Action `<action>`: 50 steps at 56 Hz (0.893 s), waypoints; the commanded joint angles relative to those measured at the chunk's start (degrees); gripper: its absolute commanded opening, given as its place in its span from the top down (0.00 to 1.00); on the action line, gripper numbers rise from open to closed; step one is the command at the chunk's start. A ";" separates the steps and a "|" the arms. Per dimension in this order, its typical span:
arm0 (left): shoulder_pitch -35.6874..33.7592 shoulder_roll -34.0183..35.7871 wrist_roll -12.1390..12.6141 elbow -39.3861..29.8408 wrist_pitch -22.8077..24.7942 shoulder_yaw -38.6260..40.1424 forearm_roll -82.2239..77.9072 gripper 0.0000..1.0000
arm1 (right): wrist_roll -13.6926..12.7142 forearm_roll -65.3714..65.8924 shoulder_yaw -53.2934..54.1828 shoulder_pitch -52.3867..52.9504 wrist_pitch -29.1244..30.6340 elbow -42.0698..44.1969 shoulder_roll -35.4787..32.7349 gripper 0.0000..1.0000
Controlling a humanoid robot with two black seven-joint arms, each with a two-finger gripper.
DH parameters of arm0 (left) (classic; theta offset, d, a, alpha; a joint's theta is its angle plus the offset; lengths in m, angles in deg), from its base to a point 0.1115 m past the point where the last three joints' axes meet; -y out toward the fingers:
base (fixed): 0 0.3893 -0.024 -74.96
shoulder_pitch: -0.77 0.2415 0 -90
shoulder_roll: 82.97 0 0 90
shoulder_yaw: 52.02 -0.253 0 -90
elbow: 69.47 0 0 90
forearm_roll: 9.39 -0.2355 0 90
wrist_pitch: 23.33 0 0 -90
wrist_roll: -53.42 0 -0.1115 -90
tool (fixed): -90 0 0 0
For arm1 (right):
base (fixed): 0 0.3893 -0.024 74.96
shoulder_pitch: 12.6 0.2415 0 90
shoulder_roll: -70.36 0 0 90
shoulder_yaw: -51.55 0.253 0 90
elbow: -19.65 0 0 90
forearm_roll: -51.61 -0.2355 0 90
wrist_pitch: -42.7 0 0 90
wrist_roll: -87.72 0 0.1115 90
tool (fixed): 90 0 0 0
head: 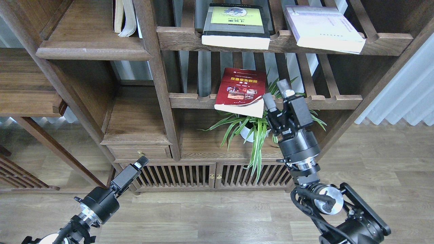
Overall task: Organize books on shelf
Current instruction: 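Raise the right gripper toward the white book on the top shelf, then grasp the white book with the right gripper and pull it off the shelf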
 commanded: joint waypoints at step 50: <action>-0.09 0.00 -0.08 1.39 0.00 0.47 0.00 0.00 | 0.80 -4.49 9.16 10.51 -19.53 1.84 -3.34 0.15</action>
